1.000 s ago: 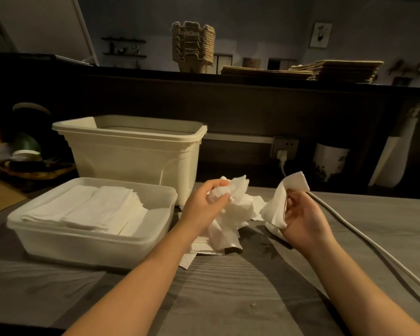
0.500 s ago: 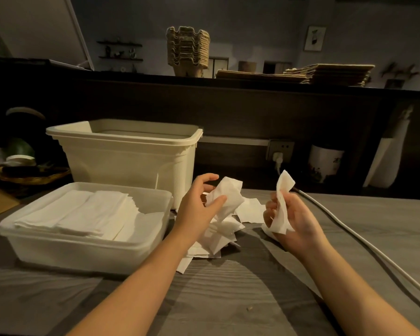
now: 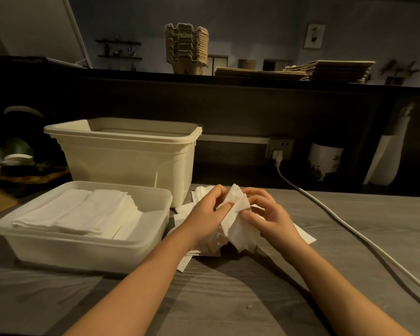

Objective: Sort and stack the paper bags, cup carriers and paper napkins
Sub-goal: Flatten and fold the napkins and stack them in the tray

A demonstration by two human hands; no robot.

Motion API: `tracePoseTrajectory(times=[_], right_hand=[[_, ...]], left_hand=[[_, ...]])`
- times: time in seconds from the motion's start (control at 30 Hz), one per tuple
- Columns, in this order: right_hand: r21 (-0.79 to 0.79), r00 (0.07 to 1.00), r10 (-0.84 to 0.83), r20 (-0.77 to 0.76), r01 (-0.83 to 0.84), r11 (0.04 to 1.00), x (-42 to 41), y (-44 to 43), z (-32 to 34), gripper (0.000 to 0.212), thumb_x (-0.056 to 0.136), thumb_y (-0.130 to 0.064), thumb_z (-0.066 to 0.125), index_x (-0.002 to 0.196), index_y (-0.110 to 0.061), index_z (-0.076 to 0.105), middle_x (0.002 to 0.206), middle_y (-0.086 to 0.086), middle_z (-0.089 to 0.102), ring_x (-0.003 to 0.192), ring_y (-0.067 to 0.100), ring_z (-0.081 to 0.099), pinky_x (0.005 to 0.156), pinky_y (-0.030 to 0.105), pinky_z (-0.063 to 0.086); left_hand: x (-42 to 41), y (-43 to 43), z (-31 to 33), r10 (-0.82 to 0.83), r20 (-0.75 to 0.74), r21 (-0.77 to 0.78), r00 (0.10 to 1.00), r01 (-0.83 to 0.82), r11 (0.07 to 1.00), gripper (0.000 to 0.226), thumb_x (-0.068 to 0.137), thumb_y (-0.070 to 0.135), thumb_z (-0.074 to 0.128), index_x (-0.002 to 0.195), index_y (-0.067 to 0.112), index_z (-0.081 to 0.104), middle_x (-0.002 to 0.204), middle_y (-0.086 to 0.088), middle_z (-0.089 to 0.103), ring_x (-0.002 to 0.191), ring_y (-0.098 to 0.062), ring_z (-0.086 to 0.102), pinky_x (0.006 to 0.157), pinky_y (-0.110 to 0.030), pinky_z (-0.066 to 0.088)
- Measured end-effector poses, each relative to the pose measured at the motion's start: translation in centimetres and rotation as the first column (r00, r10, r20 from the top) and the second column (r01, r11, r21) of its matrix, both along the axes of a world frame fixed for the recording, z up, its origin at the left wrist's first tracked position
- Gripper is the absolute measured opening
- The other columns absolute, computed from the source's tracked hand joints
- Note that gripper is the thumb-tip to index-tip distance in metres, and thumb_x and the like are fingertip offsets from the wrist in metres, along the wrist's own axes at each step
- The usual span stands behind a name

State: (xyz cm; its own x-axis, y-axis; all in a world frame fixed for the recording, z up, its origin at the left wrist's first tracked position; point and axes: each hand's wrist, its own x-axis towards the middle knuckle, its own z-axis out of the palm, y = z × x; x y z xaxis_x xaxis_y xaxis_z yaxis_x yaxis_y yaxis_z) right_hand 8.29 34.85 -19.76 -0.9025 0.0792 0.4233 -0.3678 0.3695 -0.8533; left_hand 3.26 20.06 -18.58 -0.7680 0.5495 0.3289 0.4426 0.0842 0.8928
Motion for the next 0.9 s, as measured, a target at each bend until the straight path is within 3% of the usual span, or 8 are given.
tracePoseTrajectory(times=[0.1,0.27,0.47,0.53,0.6,0.67,0.77,0.9], right_hand=[[0.089,1.000,-0.008,-0.026,0.011,0.996,0.0,-0.2,0.0,0.014,0.086,-0.013,0.062,0.086,-0.027,0.064,0.113,-0.025,0.048,0.107,-0.004,0.050,0.083,0.015,0.049],[0.191,0.989,-0.085,-0.124,0.107,0.976,-0.1,-0.1,0.1,0.021,0.085,-0.015,0.064,0.088,-0.036,0.062,0.115,-0.030,0.043,0.110,-0.012,0.043,0.083,0.011,0.043],[-0.011,0.999,-0.037,-0.031,0.037,0.999,0.4,-0.1,0.3,0.013,0.087,-0.015,0.061,0.086,-0.028,0.063,0.107,-0.020,0.053,0.101,0.006,0.055,0.070,0.020,0.051],[-0.068,0.999,-0.032,-0.023,0.030,0.997,0.5,0.1,0.4,0.014,0.088,-0.012,0.060,0.086,-0.024,0.065,0.102,-0.016,0.057,0.096,0.007,0.058,0.070,0.020,0.053],[-0.082,0.998,-0.056,-0.027,0.054,0.995,0.4,0.2,0.5,0.012,0.087,-0.009,0.060,0.085,-0.019,0.066,0.102,-0.011,0.059,0.094,0.008,0.058,0.074,0.021,0.054],[-0.064,0.998,-0.065,-0.007,0.065,0.996,0.5,0.4,0.6,0.011,0.087,-0.009,0.060,0.084,-0.018,0.066,0.101,-0.007,0.059,0.093,0.010,0.059,0.075,0.023,0.054],[0.015,0.998,-0.043,0.046,0.043,0.999,0.6,0.5,0.8,0.010,0.087,-0.010,0.060,0.085,-0.019,0.065,0.100,-0.007,0.058,0.093,0.010,0.058,0.073,0.021,0.054],[0.055,0.993,-0.075,0.090,0.070,0.996,0.5,0.7,0.8,0.008,0.088,-0.013,0.060,0.087,-0.019,0.065,0.100,-0.005,0.059,0.096,0.015,0.058,0.081,0.031,0.054]], left_hand=[[0.0,-0.1,-0.1,-0.003,-0.014,-0.018,1.000,0.003,1.000,0.002,0.096,0.025,0.049,0.095,0.026,0.051,0.094,0.007,0.055,0.088,-0.005,0.054,0.069,-0.015,0.047],[-0.1,-0.1,-0.1,-0.003,0.001,-0.056,1.000,0.003,0.998,0.021,0.093,0.031,0.052,0.110,0.020,0.056,0.103,0.006,0.058,0.100,-0.010,0.055,0.082,-0.021,0.047],[-0.4,0.0,0.0,0.014,0.071,0.017,0.997,-0.015,1.000,0.033,0.083,0.040,0.056,0.113,0.026,0.059,0.103,0.006,0.061,0.102,-0.018,0.059,0.087,-0.034,0.051],[-0.1,-0.1,0.2,0.016,0.108,0.043,0.994,-0.021,0.999,0.039,0.076,0.052,0.048,0.106,0.030,0.060,0.105,0.006,0.061,0.106,-0.018,0.058,0.092,-0.035,0.048],[-0.1,-0.3,0.5,0.046,0.183,0.097,0.982,-0.065,0.993,0.041,0.083,0.057,0.034,0.097,0.032,0.063,0.106,0.003,0.064,0.104,-0.017,0.059,0.092,-0.034,0.047],[-0.4,-0.5,0.7,0.106,0.238,0.171,0.965,-0.149,0.974,0.035,0.093,0.050,0.036,0.092,0.030,0.065,0.104,0.003,0.065,0.103,-0.020,0.060,0.092,-0.037,0.050],[-1.0,-0.6,0.7,0.210,0.180,0.237,0.961,-0.249,0.939,0.006,0.090,0.027,0.060,0.090,0.030,0.064,0.108,0.004,0.062,0.110,-0.022,0.057,0.096,-0.046,0.049],[-1.7,-0.8,0.3,0.215,0.219,0.346,0.952,-0.282,0.895,0.017,0.088,0.011,0.062,0.085,0.028,0.062,0.104,-0.001,0.064,0.105,-0.023,0.060,0.088,-0.040,0.053]])
